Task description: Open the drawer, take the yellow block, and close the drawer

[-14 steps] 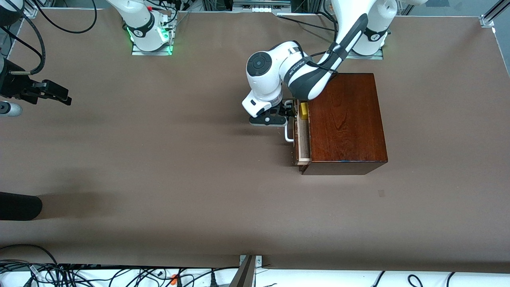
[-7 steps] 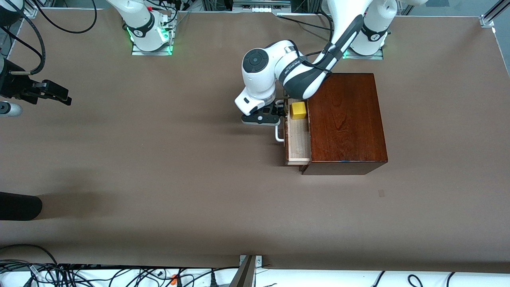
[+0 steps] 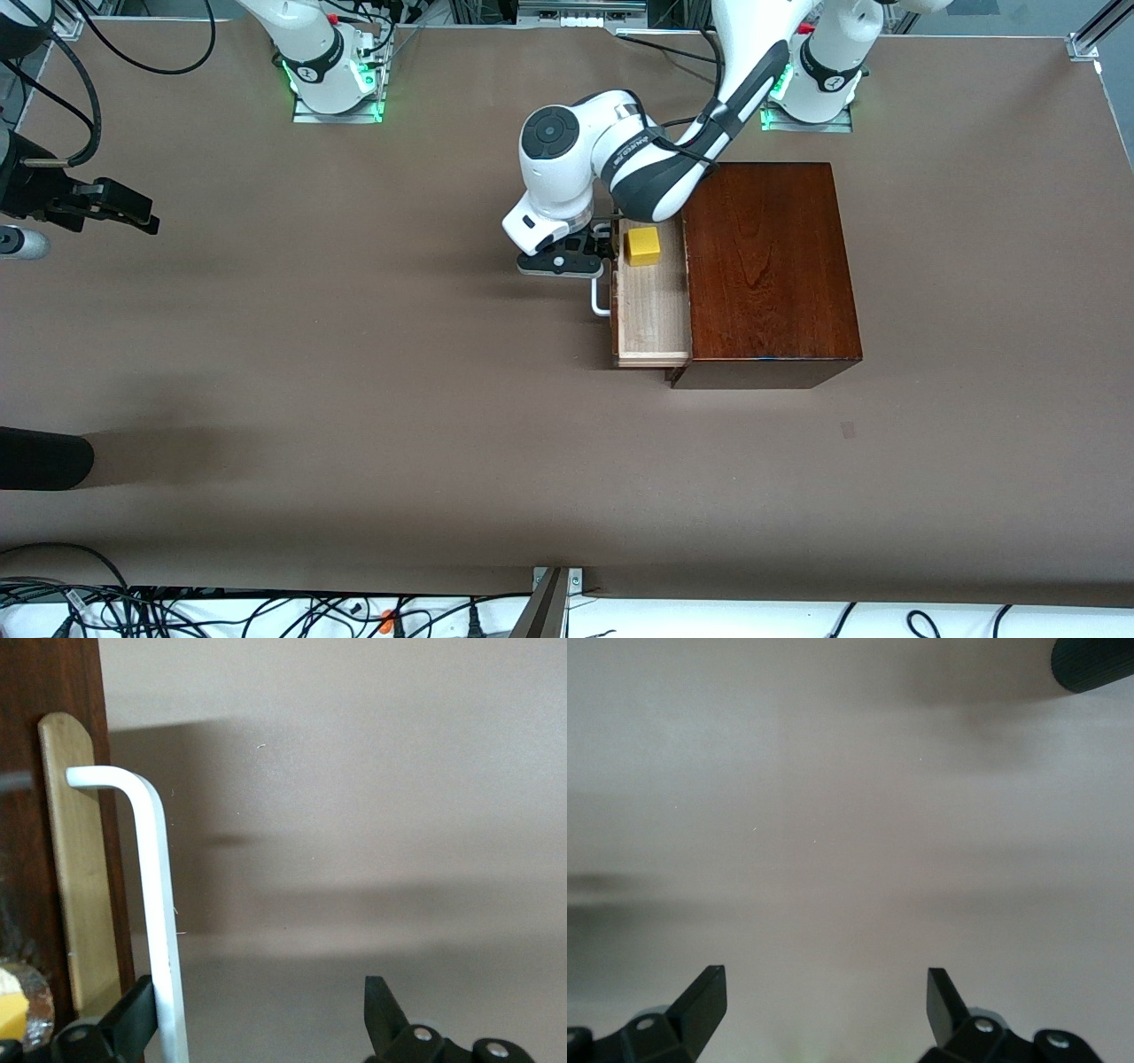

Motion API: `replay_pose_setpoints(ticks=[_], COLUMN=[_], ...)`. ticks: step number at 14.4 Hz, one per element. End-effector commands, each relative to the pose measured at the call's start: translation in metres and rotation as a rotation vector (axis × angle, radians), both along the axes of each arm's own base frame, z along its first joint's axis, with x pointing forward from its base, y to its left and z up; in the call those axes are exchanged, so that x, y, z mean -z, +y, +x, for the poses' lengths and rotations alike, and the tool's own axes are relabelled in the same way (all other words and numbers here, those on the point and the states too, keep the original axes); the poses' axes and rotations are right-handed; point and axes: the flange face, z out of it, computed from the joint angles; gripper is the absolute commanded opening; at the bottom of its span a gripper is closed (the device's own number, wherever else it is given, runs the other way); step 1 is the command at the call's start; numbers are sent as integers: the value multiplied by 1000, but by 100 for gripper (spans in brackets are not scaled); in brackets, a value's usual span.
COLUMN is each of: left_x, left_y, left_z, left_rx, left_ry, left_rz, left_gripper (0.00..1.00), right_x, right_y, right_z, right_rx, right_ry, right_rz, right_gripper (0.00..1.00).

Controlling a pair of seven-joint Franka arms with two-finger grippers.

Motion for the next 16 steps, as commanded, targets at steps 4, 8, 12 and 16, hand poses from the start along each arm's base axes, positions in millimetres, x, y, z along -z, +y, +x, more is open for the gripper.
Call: replay_pose_setpoints(ticks=[4, 8, 12, 16], left_x=[-11, -16, -54, -142], left_y=[-19, -19, -8, 29], left_z=[5, 7, 12, 30], left_rx=[-16, -19, 8, 8], left_ry=[-8, -1, 9, 93], left_rz=[-51, -62, -12, 56], left_gripper=[100, 100, 100, 100], right_x=[-2, -5, 0, 14], right_y=[-1, -4, -4, -4], right_z=[-2, -2, 1, 8], right_rx=[11, 20, 22, 23], right_ry=[0, -6, -5, 13], right_rz=[6, 12, 15, 16], right_gripper=[100, 100, 100, 100])
